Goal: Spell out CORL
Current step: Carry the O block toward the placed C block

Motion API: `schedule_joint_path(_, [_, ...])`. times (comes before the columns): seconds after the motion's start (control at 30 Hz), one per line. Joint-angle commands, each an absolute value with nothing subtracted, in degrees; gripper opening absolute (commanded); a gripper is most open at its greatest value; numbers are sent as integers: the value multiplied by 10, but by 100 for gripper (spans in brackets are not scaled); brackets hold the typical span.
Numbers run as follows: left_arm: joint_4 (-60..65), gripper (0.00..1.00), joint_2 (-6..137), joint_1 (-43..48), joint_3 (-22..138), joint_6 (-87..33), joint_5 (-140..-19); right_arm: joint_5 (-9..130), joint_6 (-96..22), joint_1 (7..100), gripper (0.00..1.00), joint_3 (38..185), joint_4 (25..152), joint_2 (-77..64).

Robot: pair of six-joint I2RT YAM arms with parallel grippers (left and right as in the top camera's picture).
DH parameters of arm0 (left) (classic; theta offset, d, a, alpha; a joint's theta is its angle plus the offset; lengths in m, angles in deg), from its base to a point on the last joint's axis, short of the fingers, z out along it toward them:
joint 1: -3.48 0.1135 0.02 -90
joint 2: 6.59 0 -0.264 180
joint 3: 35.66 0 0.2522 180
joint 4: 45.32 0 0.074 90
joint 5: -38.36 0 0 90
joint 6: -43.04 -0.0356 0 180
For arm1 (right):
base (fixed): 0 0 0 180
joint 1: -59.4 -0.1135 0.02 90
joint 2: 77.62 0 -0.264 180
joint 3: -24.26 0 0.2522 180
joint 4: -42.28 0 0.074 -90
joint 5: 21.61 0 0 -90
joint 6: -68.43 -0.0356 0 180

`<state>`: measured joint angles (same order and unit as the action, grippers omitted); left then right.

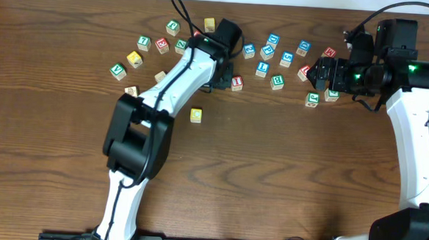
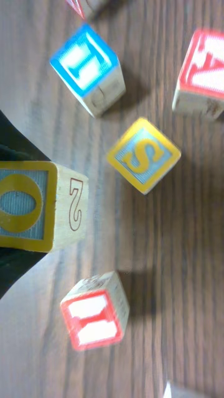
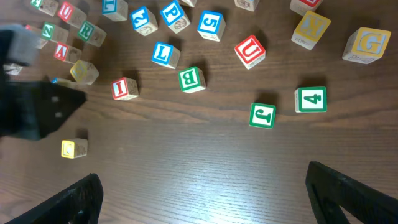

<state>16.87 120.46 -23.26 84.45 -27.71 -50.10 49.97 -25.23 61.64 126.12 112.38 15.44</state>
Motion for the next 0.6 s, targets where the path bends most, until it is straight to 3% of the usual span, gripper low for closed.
schedule_joint_path(0.0, [187,26,1157,-238,844,-282,-495,501,-258,616,99,1272,1127,154])
schedule_joint_path(0.57, [342,26,1114,-321,815,-208,-497,503,-258,616,99,1272,1137,154])
